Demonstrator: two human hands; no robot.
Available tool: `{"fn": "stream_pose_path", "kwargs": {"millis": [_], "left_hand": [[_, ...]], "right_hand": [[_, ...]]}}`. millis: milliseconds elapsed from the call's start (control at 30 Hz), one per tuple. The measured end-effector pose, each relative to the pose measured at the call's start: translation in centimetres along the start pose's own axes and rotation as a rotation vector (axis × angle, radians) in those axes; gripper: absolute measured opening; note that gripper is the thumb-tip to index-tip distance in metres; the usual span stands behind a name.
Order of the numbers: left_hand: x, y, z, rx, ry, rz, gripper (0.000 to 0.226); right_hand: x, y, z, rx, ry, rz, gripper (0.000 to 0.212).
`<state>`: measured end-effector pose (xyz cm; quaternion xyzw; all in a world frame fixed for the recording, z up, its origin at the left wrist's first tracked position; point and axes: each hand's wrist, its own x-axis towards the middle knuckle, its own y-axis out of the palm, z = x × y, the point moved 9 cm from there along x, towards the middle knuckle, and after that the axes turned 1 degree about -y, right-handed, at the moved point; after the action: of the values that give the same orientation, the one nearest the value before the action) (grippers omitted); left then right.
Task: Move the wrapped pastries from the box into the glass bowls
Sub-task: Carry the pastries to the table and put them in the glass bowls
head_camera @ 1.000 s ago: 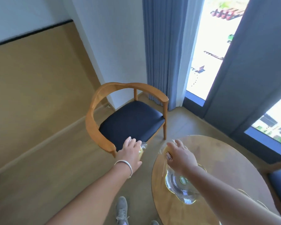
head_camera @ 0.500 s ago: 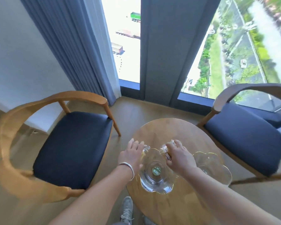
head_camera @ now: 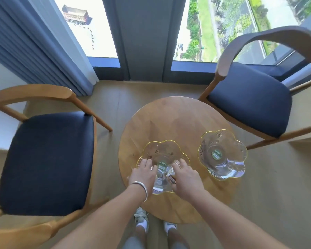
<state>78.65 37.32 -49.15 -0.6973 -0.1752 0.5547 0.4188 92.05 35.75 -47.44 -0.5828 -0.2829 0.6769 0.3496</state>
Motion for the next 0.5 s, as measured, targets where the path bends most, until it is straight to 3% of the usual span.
{"fn": "stream_pose_path", "kwargs": {"millis": [100, 300, 500], "left_hand": [[0.6, 1.4, -0.3, 0.044, -0.006, 0.006, 0.083], [1.8, 1.7, -1.3, 0.029, -0.003, -0.104, 0.063], [2.4, 1.6, -2.7, -0.024, 0.113, -0.142, 0.065]], "right_hand": [[0.6, 1.7, 0.2, -0.033, 0.006, -0.004, 0.061], [2.0, 3.5, 0.0, -0.045, 0.089, -0.020, 0.060], [3.1, 4.3, -0.9, -0.055, 0.088, -0.038, 0.068]]}}
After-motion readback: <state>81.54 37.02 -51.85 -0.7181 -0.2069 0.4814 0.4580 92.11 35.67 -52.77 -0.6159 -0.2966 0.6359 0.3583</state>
